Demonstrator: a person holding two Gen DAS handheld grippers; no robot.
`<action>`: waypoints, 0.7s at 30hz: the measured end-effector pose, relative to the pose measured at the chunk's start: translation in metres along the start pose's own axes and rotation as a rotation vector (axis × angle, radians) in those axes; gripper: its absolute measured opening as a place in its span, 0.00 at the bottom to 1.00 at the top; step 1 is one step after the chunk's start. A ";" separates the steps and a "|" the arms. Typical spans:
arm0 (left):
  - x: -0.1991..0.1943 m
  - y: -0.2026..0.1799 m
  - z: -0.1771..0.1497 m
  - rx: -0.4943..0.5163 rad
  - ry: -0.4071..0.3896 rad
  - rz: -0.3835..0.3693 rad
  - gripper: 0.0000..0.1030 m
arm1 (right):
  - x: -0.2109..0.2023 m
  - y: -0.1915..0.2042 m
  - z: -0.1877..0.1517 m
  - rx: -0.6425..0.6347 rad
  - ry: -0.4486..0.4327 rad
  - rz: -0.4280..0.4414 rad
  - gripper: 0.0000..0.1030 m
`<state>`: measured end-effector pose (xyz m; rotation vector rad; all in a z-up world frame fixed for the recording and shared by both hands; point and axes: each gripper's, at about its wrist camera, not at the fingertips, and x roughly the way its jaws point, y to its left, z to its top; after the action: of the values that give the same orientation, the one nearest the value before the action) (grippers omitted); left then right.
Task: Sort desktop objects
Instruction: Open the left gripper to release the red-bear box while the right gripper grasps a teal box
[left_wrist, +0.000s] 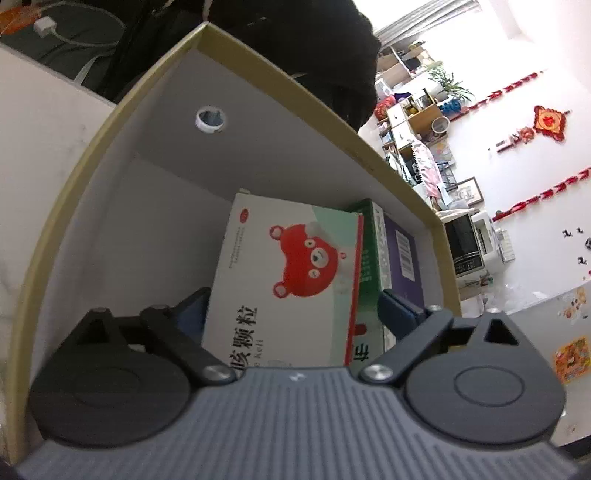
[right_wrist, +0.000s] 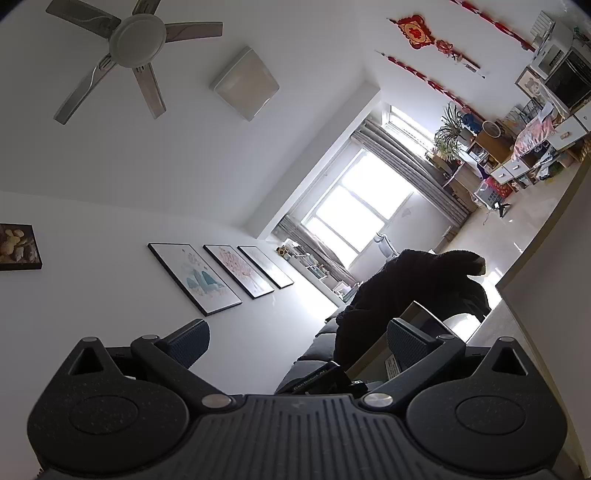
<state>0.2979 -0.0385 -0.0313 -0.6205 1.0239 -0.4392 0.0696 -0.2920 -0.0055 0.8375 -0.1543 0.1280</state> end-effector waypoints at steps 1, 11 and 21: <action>-0.001 -0.001 -0.002 0.023 -0.001 0.014 0.75 | 0.000 0.000 0.000 0.000 0.001 0.001 1.00; -0.022 0.003 -0.007 0.024 -0.009 0.004 0.73 | -0.001 0.001 -0.001 0.005 0.005 0.006 1.00; -0.063 -0.003 -0.005 0.020 -0.077 -0.173 0.73 | 0.007 0.027 0.001 -0.162 0.147 0.010 0.85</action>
<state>0.2642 -0.0035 0.0099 -0.7054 0.8951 -0.5723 0.0721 -0.2743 0.0162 0.6631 -0.0298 0.1832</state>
